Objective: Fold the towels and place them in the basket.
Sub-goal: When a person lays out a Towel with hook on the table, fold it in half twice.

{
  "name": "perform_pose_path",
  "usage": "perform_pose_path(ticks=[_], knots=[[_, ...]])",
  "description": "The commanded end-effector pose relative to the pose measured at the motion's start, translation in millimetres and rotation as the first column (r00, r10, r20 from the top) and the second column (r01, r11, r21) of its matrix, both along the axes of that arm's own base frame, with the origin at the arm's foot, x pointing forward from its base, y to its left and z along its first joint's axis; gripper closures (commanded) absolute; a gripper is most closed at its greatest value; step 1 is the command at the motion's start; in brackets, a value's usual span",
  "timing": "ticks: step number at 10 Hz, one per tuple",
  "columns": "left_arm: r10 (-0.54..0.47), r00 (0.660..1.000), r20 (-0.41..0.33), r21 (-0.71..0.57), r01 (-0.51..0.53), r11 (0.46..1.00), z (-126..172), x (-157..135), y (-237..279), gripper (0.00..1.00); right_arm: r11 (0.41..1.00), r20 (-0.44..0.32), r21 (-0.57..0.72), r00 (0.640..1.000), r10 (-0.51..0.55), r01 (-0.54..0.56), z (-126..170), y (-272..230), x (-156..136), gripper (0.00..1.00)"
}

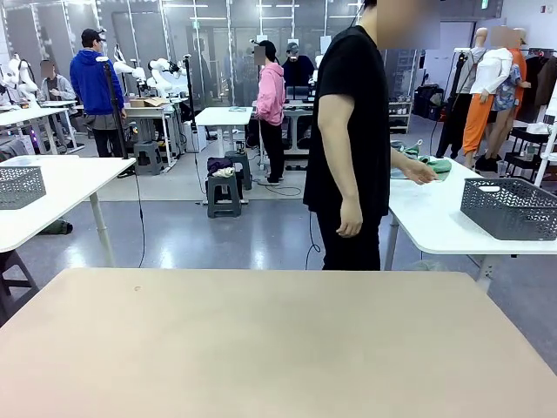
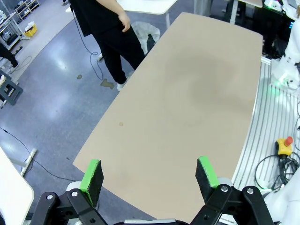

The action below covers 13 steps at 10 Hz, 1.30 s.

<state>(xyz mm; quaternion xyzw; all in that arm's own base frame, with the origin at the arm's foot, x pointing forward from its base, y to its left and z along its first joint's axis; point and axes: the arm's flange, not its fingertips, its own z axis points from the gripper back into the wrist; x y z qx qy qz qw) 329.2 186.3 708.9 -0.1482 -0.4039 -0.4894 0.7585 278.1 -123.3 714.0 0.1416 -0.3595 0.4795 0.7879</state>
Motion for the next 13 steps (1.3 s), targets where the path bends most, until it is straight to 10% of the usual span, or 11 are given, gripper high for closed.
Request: perform_pose_path(ticks=[1, 13], knots=[[-0.008, 1.0, 0.004, -0.002, 0.008, 1.0, 0.4, 0.2, -0.9, 0.0, 1.0, -0.001, 0.001, 1.0, 0.0, 0.0, -0.7, 0.1, -0.3, 0.0], [-0.008, 1.0, 0.004, -0.002, 0.008, 1.0, 0.4, 0.2, -0.9, 0.0, 1.0, -0.001, 0.001, 1.0, 0.0, 0.0, -0.7, 0.1, -0.3, 0.0]])
